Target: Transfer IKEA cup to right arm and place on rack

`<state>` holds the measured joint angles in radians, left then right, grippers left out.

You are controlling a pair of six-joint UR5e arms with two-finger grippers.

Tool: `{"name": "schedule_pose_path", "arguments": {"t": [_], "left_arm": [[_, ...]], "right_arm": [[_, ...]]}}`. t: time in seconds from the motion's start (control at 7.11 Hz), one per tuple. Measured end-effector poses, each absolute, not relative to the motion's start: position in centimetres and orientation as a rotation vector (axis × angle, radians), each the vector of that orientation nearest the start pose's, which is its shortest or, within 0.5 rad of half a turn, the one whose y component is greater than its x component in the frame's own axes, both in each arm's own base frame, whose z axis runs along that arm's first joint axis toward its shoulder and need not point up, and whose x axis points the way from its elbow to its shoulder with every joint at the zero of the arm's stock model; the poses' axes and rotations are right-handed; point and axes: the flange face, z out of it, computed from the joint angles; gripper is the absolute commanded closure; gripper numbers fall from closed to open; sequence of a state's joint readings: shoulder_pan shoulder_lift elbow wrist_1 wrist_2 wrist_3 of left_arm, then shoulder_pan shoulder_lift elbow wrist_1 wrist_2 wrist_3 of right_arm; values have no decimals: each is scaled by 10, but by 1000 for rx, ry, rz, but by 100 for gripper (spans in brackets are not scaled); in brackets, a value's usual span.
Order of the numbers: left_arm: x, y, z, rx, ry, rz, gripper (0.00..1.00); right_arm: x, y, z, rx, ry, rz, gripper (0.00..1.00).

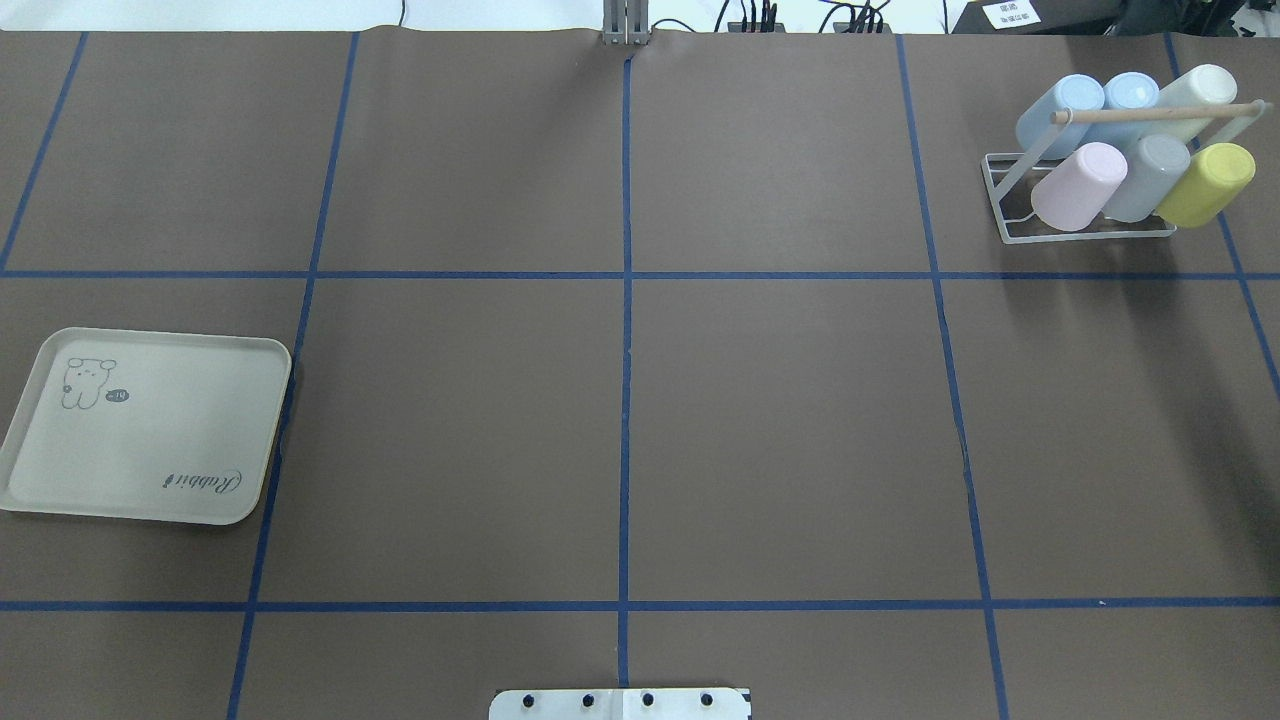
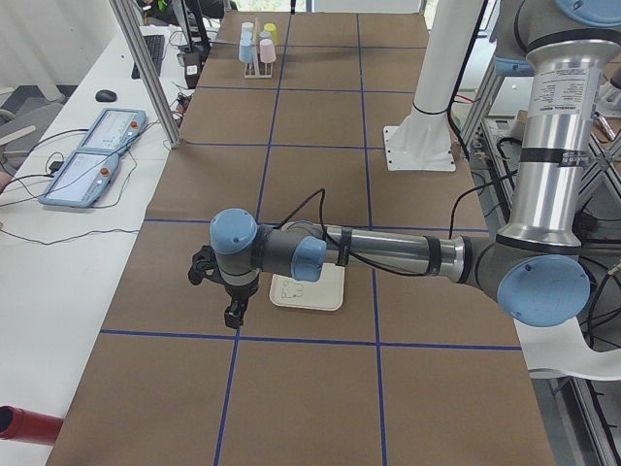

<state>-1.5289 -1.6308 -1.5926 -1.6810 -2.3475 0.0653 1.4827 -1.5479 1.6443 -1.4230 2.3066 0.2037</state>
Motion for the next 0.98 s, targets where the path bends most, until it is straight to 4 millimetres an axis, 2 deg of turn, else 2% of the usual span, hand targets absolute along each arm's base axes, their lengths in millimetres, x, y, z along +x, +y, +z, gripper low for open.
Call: {"name": "schedule_pose_path", "arguments": {"t": [0.42,0.98], "left_arm": [[-44,-526,595,215,763,179,0],[-49,-501,602,232,764,177,0]], "right_arm": [[19,-513,591,137,-765,12,1],[20,-512,587,144,-761,12,0]]}}
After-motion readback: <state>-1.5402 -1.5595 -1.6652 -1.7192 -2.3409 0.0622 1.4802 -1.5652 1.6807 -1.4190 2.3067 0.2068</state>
